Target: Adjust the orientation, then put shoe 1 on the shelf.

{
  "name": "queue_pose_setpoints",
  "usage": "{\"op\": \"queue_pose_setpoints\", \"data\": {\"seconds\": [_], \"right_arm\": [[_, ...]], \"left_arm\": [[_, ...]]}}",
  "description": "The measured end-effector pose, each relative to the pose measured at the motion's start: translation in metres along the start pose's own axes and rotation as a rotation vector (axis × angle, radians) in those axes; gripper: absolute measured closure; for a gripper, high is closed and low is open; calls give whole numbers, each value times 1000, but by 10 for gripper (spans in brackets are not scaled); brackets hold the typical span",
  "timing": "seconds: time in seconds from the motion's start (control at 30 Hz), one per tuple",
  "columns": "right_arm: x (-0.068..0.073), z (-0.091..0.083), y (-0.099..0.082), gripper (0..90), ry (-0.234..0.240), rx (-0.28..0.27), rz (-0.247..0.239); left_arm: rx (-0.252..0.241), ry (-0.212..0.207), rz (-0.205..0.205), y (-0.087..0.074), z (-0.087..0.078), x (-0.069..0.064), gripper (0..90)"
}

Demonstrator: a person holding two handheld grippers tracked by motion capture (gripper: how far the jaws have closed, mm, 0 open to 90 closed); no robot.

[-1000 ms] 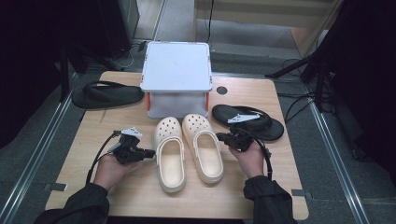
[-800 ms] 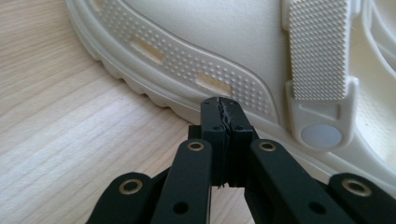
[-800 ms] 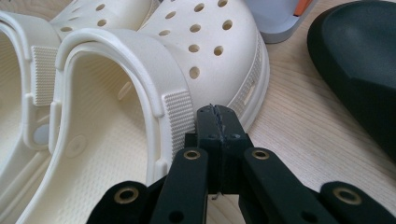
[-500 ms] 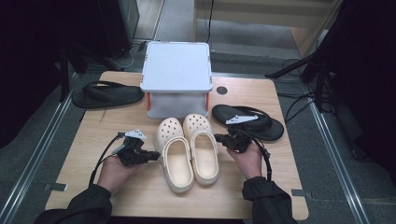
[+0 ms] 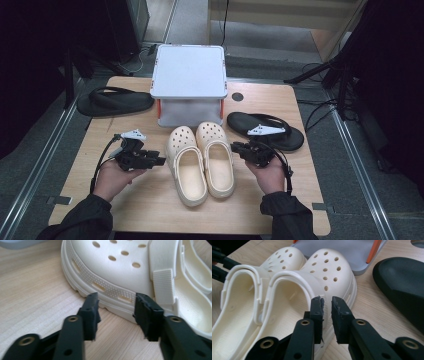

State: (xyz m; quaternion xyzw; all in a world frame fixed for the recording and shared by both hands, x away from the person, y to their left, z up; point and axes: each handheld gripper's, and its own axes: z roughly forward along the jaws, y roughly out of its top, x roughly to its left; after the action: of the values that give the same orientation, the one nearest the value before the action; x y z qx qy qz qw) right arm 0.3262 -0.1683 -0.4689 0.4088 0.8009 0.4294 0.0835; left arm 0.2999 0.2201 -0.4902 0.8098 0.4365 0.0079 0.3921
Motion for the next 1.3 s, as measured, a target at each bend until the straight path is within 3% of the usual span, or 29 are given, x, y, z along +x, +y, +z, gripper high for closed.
{"op": "queue_pose_setpoints", "data": {"seconds": [0.1,0.23,0.57,0.63,0.8,1.03,1.3], "right_arm": [[7,-4,0,766,11,-9,-2],[20,-8,-1,741,19,-20,-33],[44,-3,-11,703,54,-14,-56],[47,-2,-11,695,62,-8,-48],[51,-1,-12,683,65,-12,-61],[56,4,-15,666,81,-5,-61],[63,10,-14,631,87,-5,-58]], "left_arm": [[-9,3,-16,3,-5,2,418],[-33,1,-19,8,-13,4,413],[-54,7,2,17,-26,5,392],[-53,25,10,20,-29,4,433],[-80,22,35,30,-37,4,696],[-69,16,22,48,-41,14,839],[-68,17,20,76,-50,24,892]]}}
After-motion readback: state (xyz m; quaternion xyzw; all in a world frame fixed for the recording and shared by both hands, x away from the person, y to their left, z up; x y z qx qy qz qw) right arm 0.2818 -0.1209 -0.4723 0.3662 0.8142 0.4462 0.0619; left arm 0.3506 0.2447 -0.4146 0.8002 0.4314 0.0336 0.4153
